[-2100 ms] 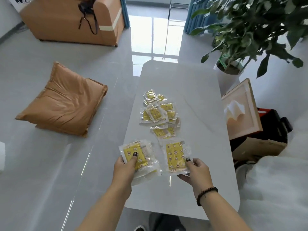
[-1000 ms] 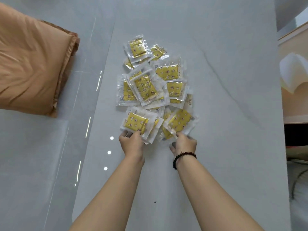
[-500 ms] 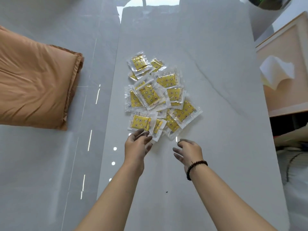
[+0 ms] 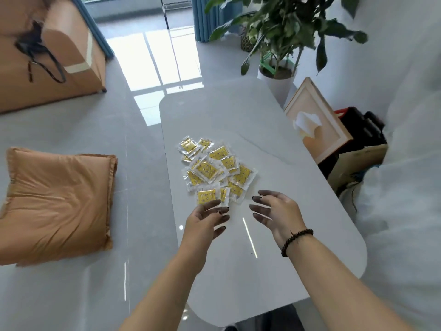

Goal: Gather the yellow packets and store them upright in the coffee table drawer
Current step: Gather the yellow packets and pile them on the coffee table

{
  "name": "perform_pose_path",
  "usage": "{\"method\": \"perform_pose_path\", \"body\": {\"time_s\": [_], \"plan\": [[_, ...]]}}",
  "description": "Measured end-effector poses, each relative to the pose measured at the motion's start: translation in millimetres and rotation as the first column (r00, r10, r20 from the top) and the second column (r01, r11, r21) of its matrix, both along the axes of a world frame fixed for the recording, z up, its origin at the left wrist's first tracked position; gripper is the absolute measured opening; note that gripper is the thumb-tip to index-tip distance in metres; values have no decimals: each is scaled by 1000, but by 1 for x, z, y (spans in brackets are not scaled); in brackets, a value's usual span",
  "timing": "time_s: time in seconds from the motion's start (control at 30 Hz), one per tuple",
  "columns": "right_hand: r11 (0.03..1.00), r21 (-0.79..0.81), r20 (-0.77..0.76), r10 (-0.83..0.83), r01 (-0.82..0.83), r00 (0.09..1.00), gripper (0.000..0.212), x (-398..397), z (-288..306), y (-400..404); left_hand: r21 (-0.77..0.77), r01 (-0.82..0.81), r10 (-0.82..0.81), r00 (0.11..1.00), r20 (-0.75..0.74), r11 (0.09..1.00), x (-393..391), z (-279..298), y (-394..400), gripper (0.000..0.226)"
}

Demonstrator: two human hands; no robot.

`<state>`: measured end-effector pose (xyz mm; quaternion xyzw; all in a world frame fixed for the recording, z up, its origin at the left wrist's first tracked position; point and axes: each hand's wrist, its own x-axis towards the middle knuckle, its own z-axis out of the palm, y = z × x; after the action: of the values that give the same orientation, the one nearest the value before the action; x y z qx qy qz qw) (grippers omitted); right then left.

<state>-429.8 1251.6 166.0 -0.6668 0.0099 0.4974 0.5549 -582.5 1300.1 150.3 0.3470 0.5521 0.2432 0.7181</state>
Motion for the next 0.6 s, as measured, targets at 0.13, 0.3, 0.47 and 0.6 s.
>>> {"method": "perform_pose_path", "body": {"time_s": [0.13,0.3,0.47,0.6], "plan": [[993,106,66,-58,51,996,18,-11,64,-43,64,97,-103,991,89,993,-10,56,-26,31],[977,190,155,-130,99,979,16,-13,120,-110,124,208,-225,963,151,970,5,115,-65,32],[958,204,194,-244,204,950,16,-8,152,-189,195,371,-404,898,172,908,33,160,-117,31],[912,230,181,-383,339,906,16,0,165,-260,232,510,-549,821,155,828,61,180,-170,30]]}}
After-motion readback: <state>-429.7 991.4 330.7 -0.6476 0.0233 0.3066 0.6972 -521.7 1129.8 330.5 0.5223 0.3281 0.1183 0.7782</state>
